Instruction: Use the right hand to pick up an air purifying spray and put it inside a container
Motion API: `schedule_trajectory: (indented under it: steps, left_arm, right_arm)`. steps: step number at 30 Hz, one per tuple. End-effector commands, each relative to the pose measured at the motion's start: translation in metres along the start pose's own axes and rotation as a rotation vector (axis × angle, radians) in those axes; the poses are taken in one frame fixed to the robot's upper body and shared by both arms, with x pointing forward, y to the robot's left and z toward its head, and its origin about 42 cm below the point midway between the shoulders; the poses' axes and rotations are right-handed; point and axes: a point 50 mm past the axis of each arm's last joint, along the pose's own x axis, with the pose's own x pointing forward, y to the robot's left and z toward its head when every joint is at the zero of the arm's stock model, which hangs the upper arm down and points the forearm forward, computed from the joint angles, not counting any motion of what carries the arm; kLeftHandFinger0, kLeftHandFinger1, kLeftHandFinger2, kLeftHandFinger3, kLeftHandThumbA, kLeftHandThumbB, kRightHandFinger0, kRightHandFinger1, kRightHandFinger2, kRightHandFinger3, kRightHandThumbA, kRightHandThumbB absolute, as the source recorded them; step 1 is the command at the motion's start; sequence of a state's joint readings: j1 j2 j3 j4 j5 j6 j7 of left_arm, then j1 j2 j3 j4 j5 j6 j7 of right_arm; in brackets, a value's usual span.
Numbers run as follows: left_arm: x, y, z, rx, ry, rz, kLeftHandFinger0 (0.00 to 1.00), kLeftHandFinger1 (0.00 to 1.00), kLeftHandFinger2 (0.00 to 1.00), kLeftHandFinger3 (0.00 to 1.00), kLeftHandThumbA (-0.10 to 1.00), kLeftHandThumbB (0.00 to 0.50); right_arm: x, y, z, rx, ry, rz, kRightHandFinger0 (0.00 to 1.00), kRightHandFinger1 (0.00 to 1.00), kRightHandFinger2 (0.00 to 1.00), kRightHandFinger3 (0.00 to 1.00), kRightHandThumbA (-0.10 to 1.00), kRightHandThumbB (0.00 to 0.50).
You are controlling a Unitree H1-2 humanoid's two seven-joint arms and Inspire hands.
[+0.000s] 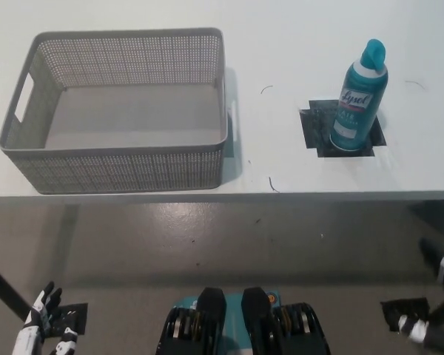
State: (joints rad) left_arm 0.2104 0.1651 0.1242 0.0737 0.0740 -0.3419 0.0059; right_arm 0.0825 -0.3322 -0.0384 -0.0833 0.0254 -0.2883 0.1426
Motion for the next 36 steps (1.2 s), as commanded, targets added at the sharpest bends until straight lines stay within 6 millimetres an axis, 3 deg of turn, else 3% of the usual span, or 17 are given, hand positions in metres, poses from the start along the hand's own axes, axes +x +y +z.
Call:
schedule_trajectory:
  steps: [1, 6, 8, 10, 17, 20, 21, 22, 24, 31, 36]
  left_arm:
    - [-0.001, 0.006, 0.007, 0.02, -0.071, 0.041, 0.95, 1.0, 1.0, 1.0, 0.59, 0.454]
    - [0.0, 0.005, 0.005, 0.028, -0.076, 0.048, 0.92, 1.0, 1.0, 1.0, 0.54, 0.447]
    - [0.0, 0.004, 0.004, 0.017, -0.075, 0.049, 0.92, 1.0, 1.0, 1.0, 0.57, 0.47]
    - [0.0, 0.002, 0.007, 0.004, -0.071, 0.052, 0.93, 1.0, 1.0, 1.0, 0.59, 0.459]
    - [0.001, 0.003, 0.007, 0.004, -0.079, 0.049, 0.93, 1.0, 1.0, 1.0, 0.54, 0.464]
    - [0.002, 0.003, 0.007, 0.002, -0.088, 0.046, 0.94, 1.0, 1.0, 1.0, 0.49, 0.446]
    - [0.001, 0.004, 0.007, 0.026, -0.075, 0.042, 1.0, 1.0, 1.0, 1.0, 0.52, 0.447]
    - [0.0, 0.004, 0.007, 0.029, -0.072, 0.04, 1.0, 1.0, 1.0, 1.0, 0.52, 0.447]
    - [-0.001, 0.003, 0.007, 0.017, -0.074, 0.043, 1.0, 1.0, 1.0, 1.0, 0.49, 0.447]
    - [-0.004, 0.005, 0.006, 0.039, -0.074, 0.047, 0.97, 1.0, 1.0, 1.0, 0.5, 0.457]
    - [-0.002, 0.005, 0.006, 0.033, -0.086, 0.045, 0.95, 1.0, 1.0, 1.0, 0.48, 0.453]
  right_arm:
    - [0.037, -0.03, 0.024, -0.019, -0.089, -0.032, 1.0, 1.0, 1.0, 1.0, 0.83, 0.449]
    - [0.089, -0.051, 0.032, -0.069, -0.101, -0.065, 1.0, 1.0, 1.0, 1.0, 0.75, 0.398]
    - [0.106, -0.054, 0.034, -0.072, -0.099, -0.071, 1.0, 1.0, 1.0, 1.0, 0.72, 0.384]
    - [0.126, -0.059, 0.037, -0.073, -0.087, -0.083, 1.0, 1.0, 1.0, 1.0, 0.73, 0.381]
    - [0.163, -0.062, 0.032, -0.057, -0.045, -0.095, 1.0, 1.0, 1.0, 1.0, 0.73, 0.352]
    - [0.184, -0.062, 0.028, -0.052, -0.028, -0.072, 1.0, 1.0, 1.0, 1.0, 0.75, 0.389]
    - [0.195, -0.061, 0.027, -0.067, -0.021, -0.069, 1.0, 1.0, 1.0, 1.0, 0.79, 0.421]
    - [0.199, -0.061, 0.026, -0.069, -0.019, -0.068, 1.0, 1.0, 1.0, 1.0, 0.79, 0.423]
    - [0.215, -0.062, 0.024, -0.064, -0.024, -0.061, 1.0, 1.0, 1.0, 1.0, 0.8, 0.483]
    - [0.263, -0.061, 0.028, -0.071, 0.033, -0.043, 1.0, 1.0, 1.0, 1.0, 0.82, 0.5]
    - [0.277, -0.059, 0.026, -0.055, 0.065, -0.045, 1.0, 1.0, 1.0, 1.0, 0.8, 0.5]
